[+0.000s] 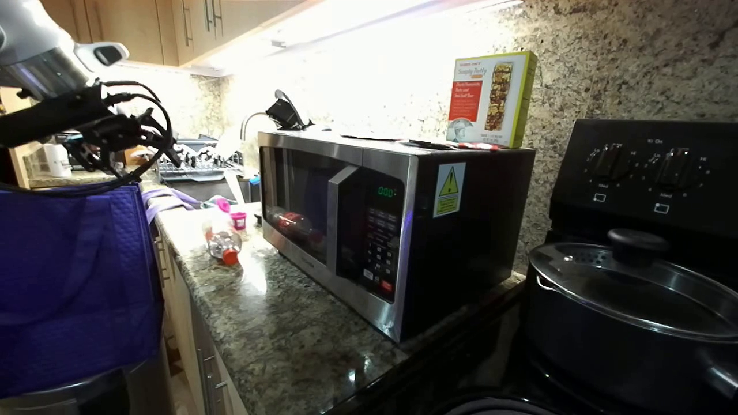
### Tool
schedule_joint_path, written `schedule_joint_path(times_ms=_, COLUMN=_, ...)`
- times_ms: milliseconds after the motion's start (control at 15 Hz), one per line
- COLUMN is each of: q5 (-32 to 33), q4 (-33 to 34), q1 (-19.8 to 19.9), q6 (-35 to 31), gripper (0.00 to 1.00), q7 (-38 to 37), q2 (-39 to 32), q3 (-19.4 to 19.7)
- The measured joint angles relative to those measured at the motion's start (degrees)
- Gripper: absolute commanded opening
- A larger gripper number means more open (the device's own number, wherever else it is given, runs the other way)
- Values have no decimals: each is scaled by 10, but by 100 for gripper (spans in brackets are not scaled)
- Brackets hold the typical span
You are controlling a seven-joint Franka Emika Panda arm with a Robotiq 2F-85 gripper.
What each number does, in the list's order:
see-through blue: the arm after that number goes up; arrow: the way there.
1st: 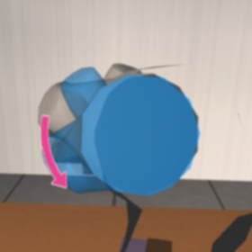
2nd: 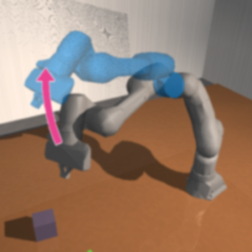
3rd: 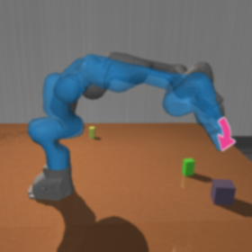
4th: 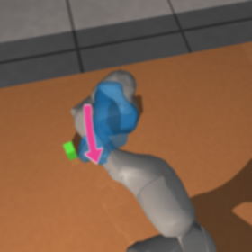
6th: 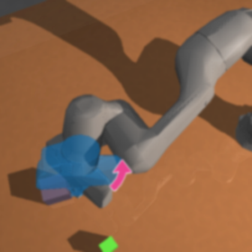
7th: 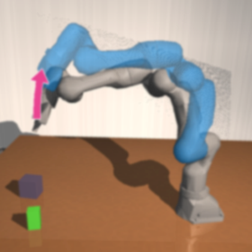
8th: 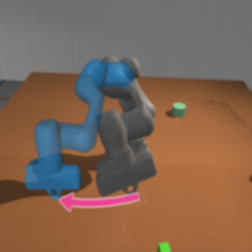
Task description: Close the microwave door then take the bottle from the top of the microwave and place it on the counter top then close the top of the coffee maker
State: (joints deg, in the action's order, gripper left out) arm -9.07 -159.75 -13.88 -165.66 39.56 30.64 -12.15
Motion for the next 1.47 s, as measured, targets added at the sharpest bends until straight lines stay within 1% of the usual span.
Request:
schedule_joint_path(times_ms=67, q5=14, q4=1, q1=-3, q6=0, gripper=100, q7=-5, q2=-1, q3=7)
schedule_joint_path(times_ms=133, q5=34, q4=4, q1=-6, q6=17, gripper=100, q7=-27, q2=-2, q3=15)
schedule_joint_path(times_ms=267, q5=88, q4=22, q1=11, q6=98, gripper=100, q7=-98, q2=1, q3=13)
schedule_joint_path(times_ms=400, q5=126, q4=61, q1=19, q6=194, gripper=100, q7=-161, q2=0, q3=4)
schedule_joint_path(times_ms=600, q5=145, q4=155, q1=15, q6=332, gripper=100, q7=-212, q2=-24, q3=-12)
schedule_joint_path(times_ms=733, q5=145, q4=232, q1=3, q6=410, gripper=100, q7=-215, q2=-57, q3=-19)
schedule_joint_path(times_ms=800, q5=145, q4=269, q1=-4, q6=437, gripper=100, q7=-215, q2=-78, q3=-21)
schedule_joint_path(times_ms=867, q5=145, q4=290, q1=-8, q6=444, gripper=100, q7=-215, q2=-92, q3=-20)
schedule_joint_path(times_ms=1333, q5=144, q4=284, q1=-9, q6=446, gripper=100, q7=-216, q2=-94, q3=-14)
schedule_joint_path(times_ms=1467, q5=147, q4=314, q1=-9, q6=494, gripper=100, q7=-239, q2=-108, q3=-19)
